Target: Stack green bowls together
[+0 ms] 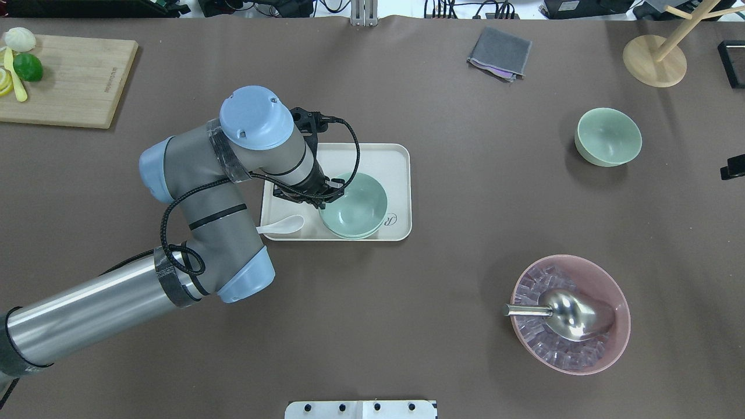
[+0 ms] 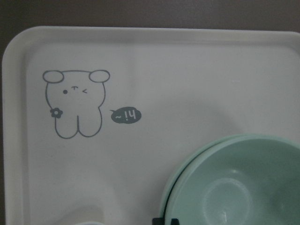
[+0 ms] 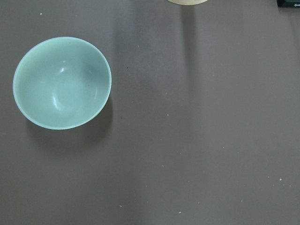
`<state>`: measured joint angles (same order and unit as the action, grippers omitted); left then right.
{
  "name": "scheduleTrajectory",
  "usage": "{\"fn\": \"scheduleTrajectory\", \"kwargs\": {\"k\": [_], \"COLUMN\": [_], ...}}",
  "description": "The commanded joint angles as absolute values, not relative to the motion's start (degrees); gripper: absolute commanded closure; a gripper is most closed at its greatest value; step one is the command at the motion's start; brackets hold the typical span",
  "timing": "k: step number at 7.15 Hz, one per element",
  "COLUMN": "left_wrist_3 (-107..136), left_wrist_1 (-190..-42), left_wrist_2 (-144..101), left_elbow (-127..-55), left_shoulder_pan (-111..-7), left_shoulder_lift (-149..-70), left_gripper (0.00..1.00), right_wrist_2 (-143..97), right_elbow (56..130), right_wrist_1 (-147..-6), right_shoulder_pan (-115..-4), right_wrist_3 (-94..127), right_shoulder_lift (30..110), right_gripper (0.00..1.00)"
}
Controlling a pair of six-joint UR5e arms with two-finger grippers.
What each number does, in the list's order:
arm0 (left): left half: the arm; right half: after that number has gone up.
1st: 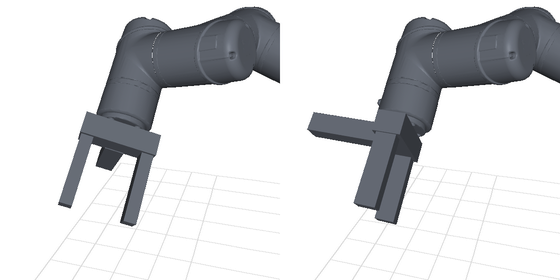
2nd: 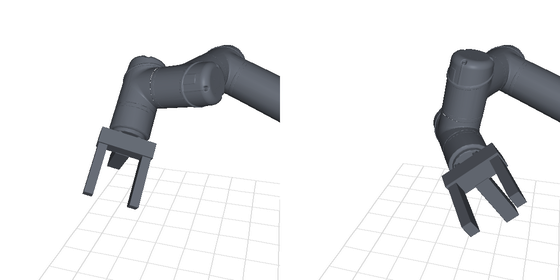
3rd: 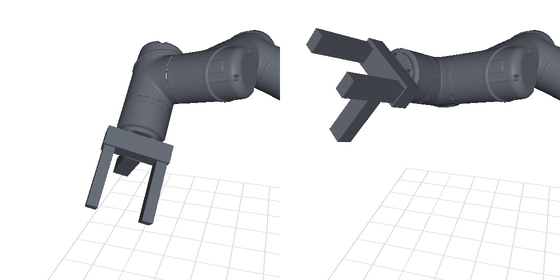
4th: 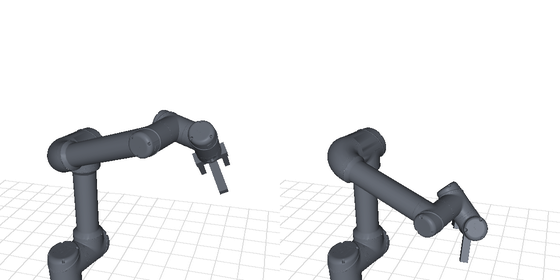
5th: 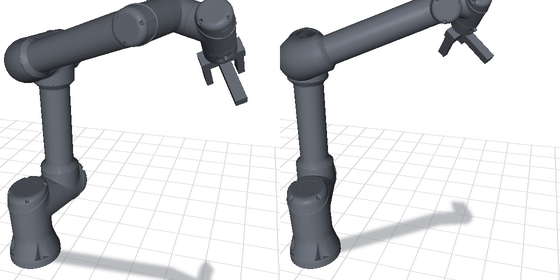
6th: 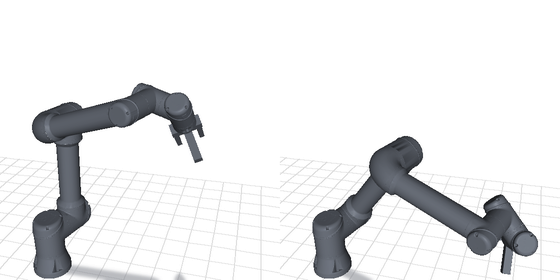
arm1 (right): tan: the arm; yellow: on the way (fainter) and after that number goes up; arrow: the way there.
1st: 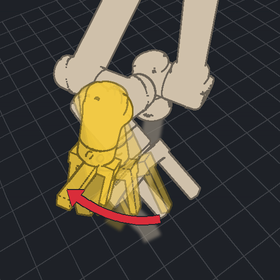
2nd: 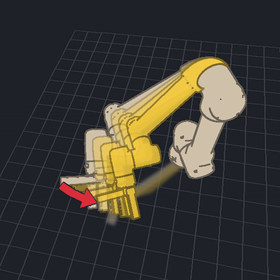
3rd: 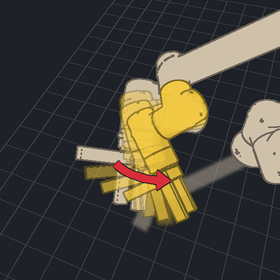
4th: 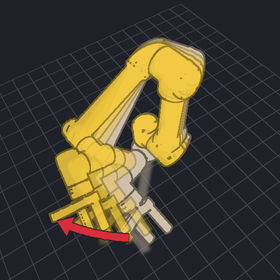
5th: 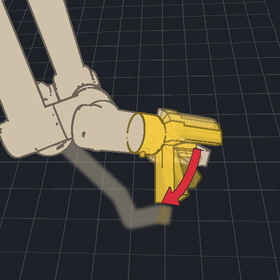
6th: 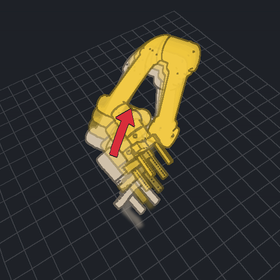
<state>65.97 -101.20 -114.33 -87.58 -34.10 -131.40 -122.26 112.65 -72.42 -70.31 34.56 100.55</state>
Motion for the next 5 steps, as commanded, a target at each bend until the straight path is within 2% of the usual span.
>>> {"fn": "scheduleTrajectory", "kwargs": {"k": [1, 3, 4, 5], "left_wrist_3": [65.92, 65.83, 65.92, 66.27], "left_wrist_1": [-101.25, -101.08, -100.55, -100.29], "left_wrist_2": [-114.52, -114.35, -114.17, -114.17], "left_elbow": [-87.8, -89.9, -92.7, -94.12], "left_shoulder_pan": [-34.1, -34.1, -34.28, -34.63], "left_shoulder_lift": [-131.48, -131.48, -131.22, -130.87], "left_gripper": [0.57, 0.21, 0.09, 0.03], "right_wrist_2": [-122.26, -122.26, -122.26, -122.26], "right_elbow": [112.67, 112.67, 112.68, 112.59], "right_wrist_1": [-72.42, -72.42, -72.42, -72.42], "right_shoulder_pan": [-70.31, -70.31, -70.31, -70.31], "right_wrist_3": [34.54, 34.63, 34.54, 34.63], "right_shoulder_lift": [100.55, 100.55, 100.55, 100.55], "right_gripper": [0.01, 0.01, 0.01, 0.01]}}
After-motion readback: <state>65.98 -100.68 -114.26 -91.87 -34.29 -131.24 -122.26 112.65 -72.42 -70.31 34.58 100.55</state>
